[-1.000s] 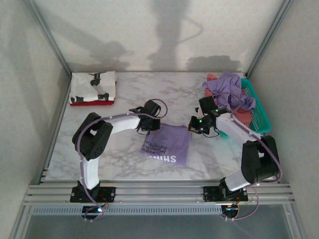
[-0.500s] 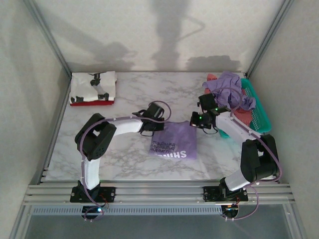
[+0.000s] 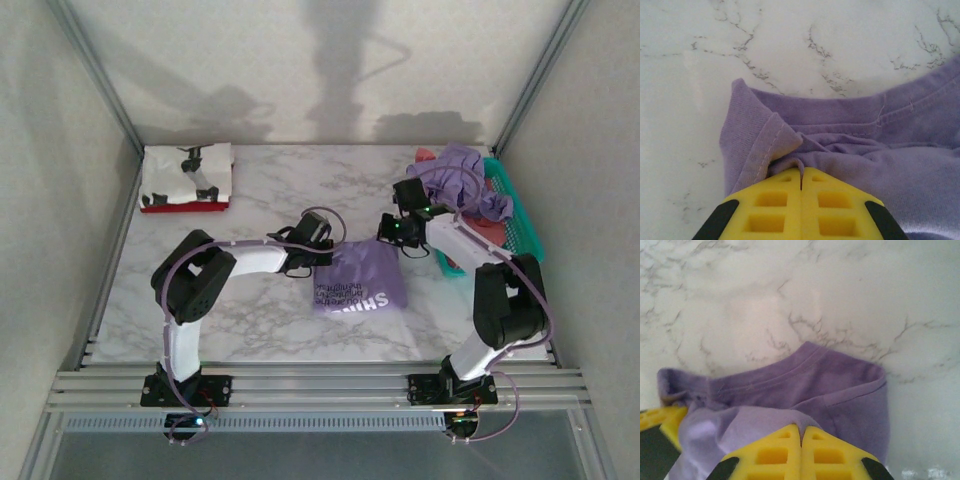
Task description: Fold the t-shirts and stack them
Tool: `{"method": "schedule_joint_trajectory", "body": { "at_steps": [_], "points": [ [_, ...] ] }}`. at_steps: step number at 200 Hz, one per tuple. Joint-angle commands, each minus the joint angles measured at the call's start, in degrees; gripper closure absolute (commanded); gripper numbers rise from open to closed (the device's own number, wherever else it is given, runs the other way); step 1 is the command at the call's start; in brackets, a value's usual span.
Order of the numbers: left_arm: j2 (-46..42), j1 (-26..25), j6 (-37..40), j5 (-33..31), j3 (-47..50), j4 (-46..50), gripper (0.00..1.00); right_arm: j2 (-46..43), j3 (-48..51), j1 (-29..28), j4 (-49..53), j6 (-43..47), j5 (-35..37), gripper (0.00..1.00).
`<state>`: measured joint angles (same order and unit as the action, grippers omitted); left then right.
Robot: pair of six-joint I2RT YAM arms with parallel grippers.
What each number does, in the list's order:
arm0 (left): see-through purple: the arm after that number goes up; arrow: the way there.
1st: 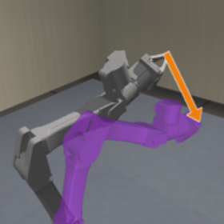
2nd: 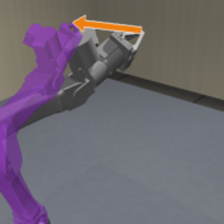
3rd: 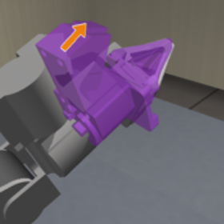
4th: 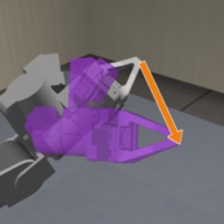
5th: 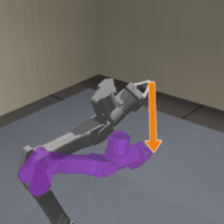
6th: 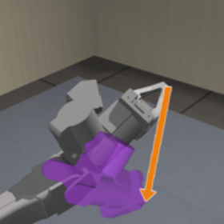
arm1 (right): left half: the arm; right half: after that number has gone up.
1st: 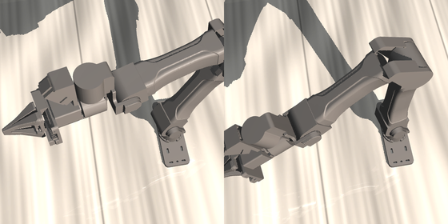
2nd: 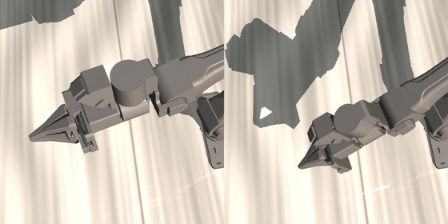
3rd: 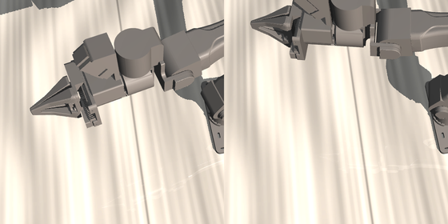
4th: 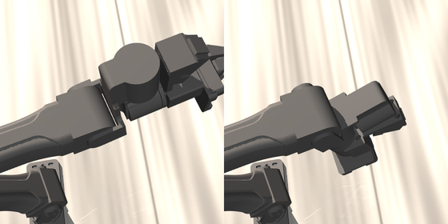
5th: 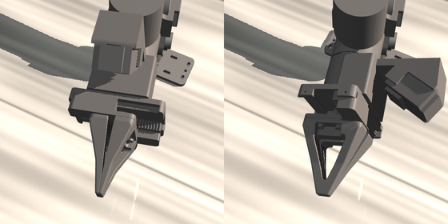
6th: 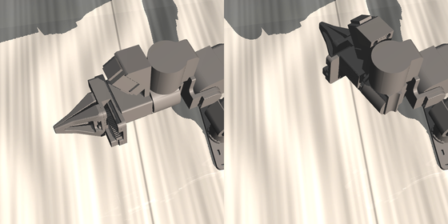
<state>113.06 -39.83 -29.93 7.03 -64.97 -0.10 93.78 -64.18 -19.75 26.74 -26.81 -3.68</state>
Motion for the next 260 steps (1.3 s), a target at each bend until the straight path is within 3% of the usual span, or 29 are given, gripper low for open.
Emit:
{"method": "schedule_joint_trajectory", "body": {
  "at_steps": [1,22,53,88,122,145,167,207,260],
  "points": [
    [5.18,-2.13,0.75,3.57,5.58,13.6,1.0,4.41,-0.53,0.32,-5.48,-4.16,6.9,1.0],
    [4.68,-2.59,0.71,3.69,6.77,13.14,1.0,11.07,-3.89,0.41,-6.94,-5.85,10.18,1.0],
    [4.22,-3.36,-0.02,4.74,9.06,11.39,1.0,21.15,-13.5,0.41,-3.05,-5.13,6.31,1.0],
    [2.95,-4.2,-1.09,4.32,9.73,11.48,1.0,22.78,-14.85,0.67,3.06,-8.82,10.54,1.0],
    [-1.25,-4.2,-0.87,0.25,7.54,15.83,1.0,27.75,-19.15,0.71,9.05,-6.08,9.44,1.0],
    [-4.79,-3.71,0.11,-5.54,0.63,24.32,1.0,26.14,-15.99,0.54,7.47,-4.49,8.88,1.0],
    [-6.43,-2.6,0.91,-6.6,-5.55,29.29,1.0,24.49,-13.99,0.59,6.67,-3.15,7.44,1.0],
    [-6.19,-1.22,2.97,-7.56,-11.77,32.72,1.0,23.64,-11.93,0.63,4.95,-1.54,5.33,1.0],
    [-6.8,-0.99,4.95,-13.81,-16.37,33.73,1.0,24.35,-11.84,0.94,5.07,-0.12,3.91,1.0]
  ]
}}
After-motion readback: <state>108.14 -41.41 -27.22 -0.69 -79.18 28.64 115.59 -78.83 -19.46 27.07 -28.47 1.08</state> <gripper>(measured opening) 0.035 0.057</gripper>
